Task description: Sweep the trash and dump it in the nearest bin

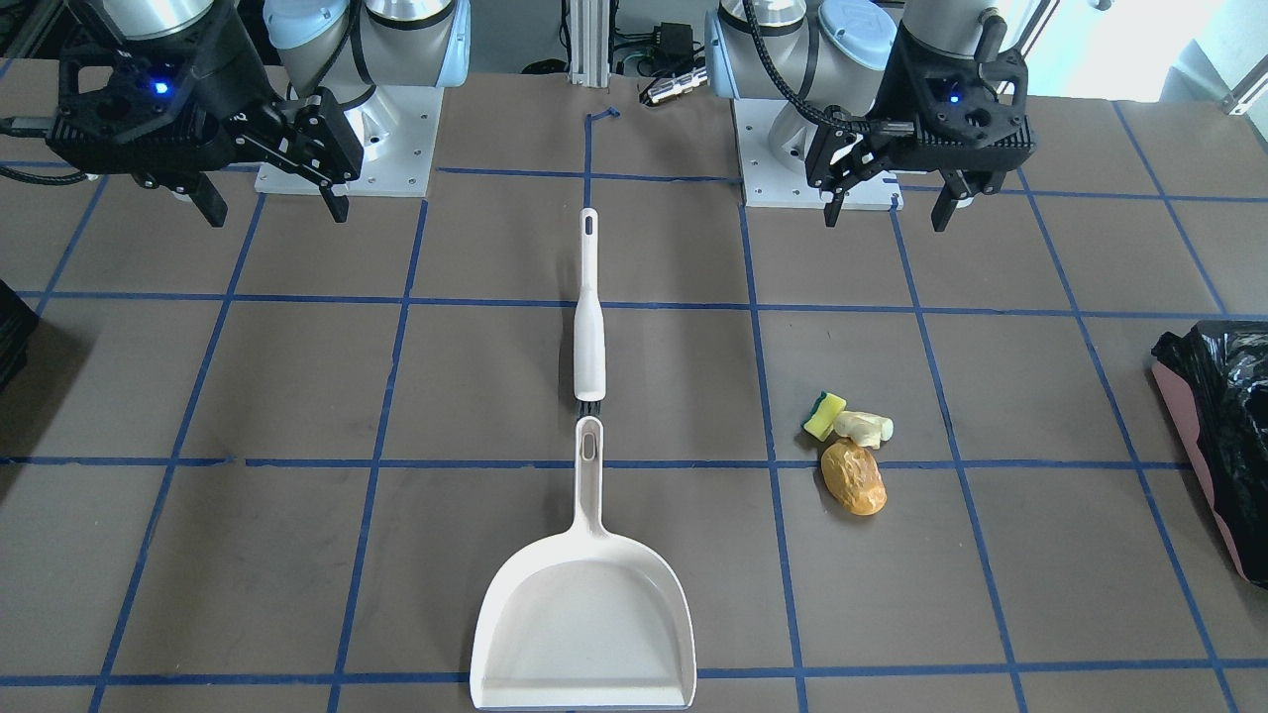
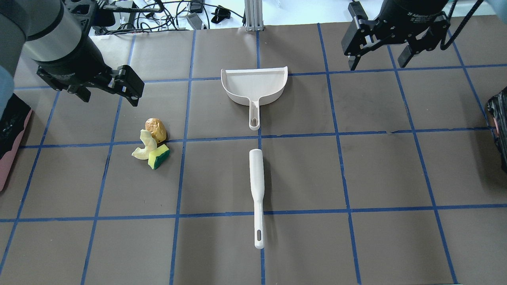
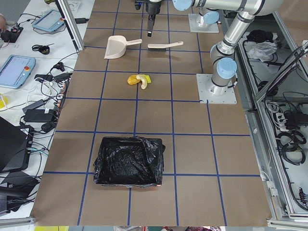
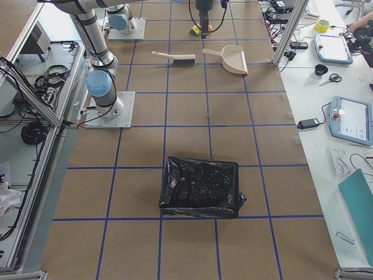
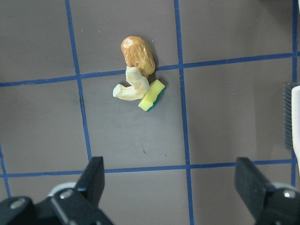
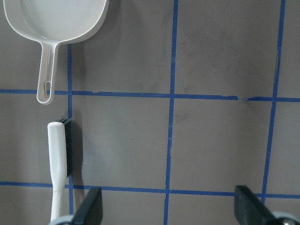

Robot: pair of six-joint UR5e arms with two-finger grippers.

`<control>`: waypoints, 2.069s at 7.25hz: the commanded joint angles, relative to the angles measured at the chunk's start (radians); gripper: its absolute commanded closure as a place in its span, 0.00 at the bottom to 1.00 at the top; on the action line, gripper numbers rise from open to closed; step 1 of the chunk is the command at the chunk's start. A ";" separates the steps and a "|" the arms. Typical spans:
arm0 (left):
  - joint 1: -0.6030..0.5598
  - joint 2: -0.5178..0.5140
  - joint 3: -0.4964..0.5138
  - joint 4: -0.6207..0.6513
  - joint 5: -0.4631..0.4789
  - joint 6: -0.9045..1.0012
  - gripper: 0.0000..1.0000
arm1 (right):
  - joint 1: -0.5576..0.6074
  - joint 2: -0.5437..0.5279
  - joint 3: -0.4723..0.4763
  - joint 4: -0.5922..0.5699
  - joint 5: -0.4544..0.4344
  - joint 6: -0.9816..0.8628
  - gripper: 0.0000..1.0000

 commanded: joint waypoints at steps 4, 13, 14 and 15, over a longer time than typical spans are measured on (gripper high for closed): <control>0.000 0.001 -0.014 0.001 -0.002 -0.001 0.00 | 0.000 0.000 0.005 0.001 0.002 -0.005 0.00; 0.001 0.006 -0.028 0.010 -0.005 -0.006 0.00 | 0.001 -0.008 0.017 0.003 0.000 -0.006 0.00; 0.001 0.001 -0.028 0.010 -0.002 -0.003 0.00 | 0.002 -0.008 0.018 0.009 0.000 -0.008 0.00; 0.003 -0.002 -0.029 0.010 -0.002 -0.004 0.00 | 0.002 -0.005 0.018 0.003 0.001 -0.006 0.00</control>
